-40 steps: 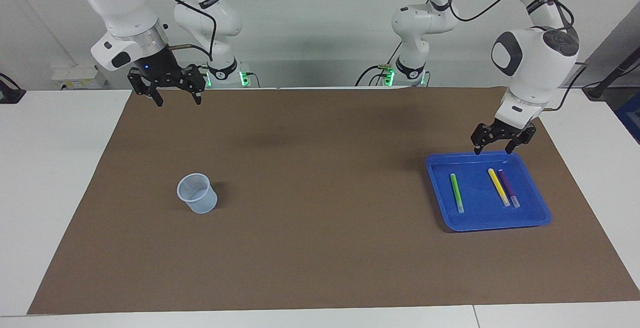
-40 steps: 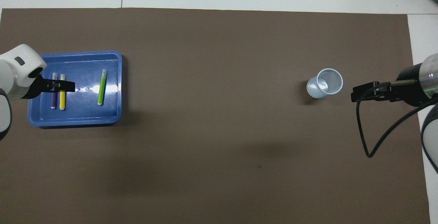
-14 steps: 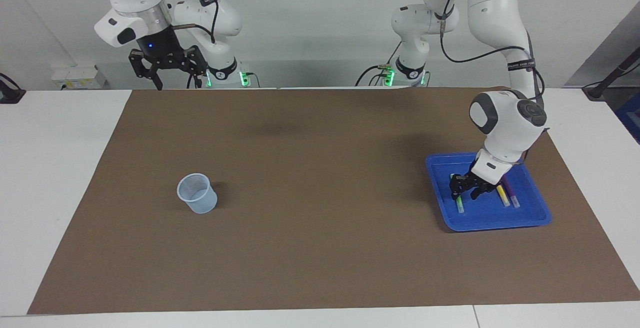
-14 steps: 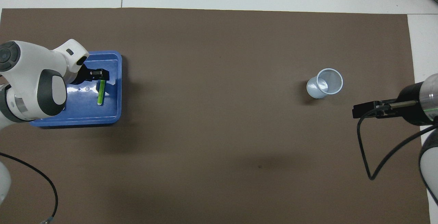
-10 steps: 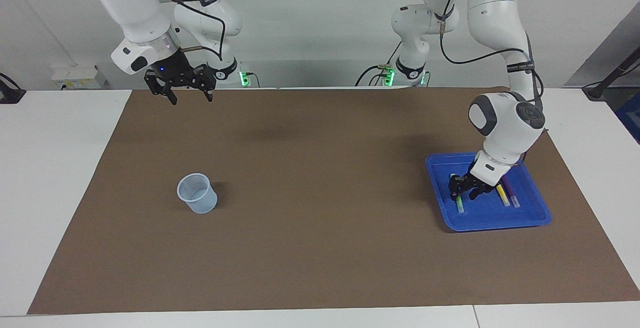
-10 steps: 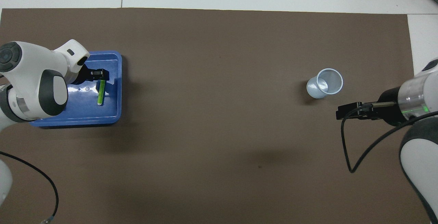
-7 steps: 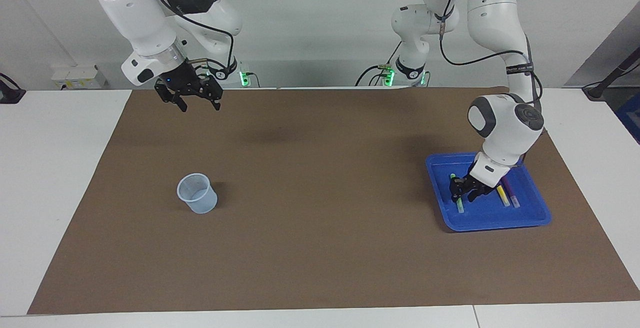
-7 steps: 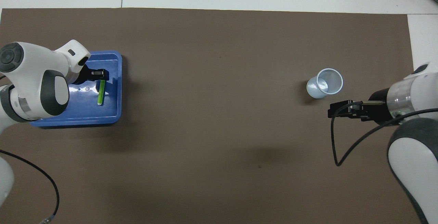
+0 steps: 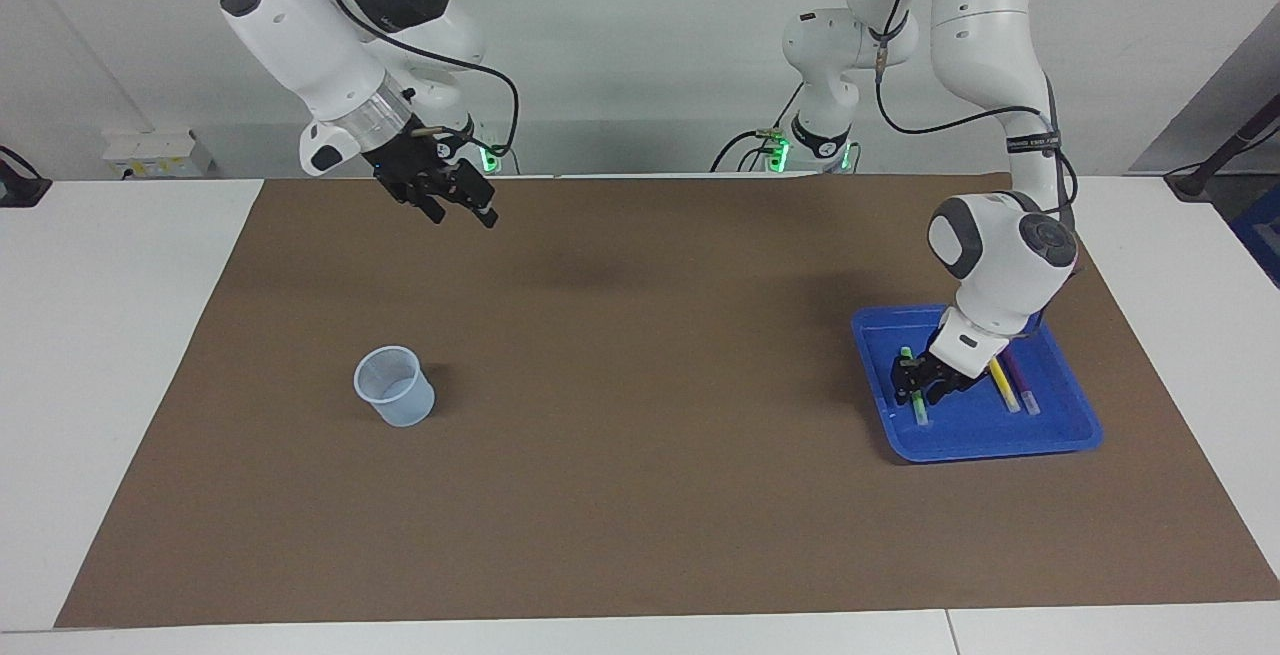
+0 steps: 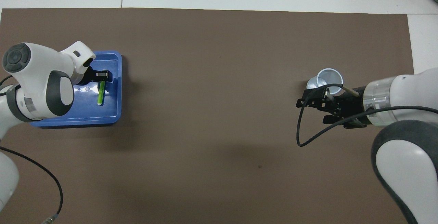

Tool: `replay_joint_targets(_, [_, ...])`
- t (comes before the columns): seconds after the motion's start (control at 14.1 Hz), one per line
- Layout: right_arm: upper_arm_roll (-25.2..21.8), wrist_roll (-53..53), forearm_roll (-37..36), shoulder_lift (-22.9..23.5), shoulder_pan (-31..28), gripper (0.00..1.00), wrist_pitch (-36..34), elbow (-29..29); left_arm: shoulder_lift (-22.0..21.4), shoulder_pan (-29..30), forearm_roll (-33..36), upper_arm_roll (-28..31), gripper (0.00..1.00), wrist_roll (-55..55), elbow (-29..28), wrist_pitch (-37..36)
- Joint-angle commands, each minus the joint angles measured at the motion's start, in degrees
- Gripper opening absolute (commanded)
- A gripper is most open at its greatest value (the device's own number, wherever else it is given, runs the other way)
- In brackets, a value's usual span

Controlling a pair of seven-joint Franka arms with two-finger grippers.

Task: Transfer and insert pens with both arms
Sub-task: 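Lift the green pen with the left gripper while the right gripper turns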

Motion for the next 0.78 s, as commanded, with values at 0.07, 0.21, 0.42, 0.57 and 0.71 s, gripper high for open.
replay_joint_targets(0.07, [-0.09,1.48,2.27,-0.20,0.47,1.00,1.71,-1.49,-0.01,-0.11,-0.69,0.77,0.40,1.84,-0.97,0.54])
replay_joint_targets(0.21, [-0.18,0.43,2.01,-0.20,0.39,1.00,2.24,-1.57,-0.10,0.07,-0.69,0.77,0.41,3.16,-1.32,0.89])
replay_joint_targets(0.42, [-0.27,-4.13,1.30,-0.29,-0.23,1.00,1.98,-1.84,-0.19,0.15,-0.69,0.77,0.20,3.25,-1.32,0.45])
replay_joint_targets(0.57, [-0.27,-5.55,1.30,-0.73,-0.41,1.00,1.89,-2.80,-0.19,0.07,-0.78,0.68,0.00,2.64,-1.32,0.54])
replay_joint_targets(0.71, [-0.27,-5.47,1.30,-0.81,-0.41,1.00,1.89,-2.89,-0.19,0.15,-0.78,0.68,0.00,2.46,-1.15,0.37])
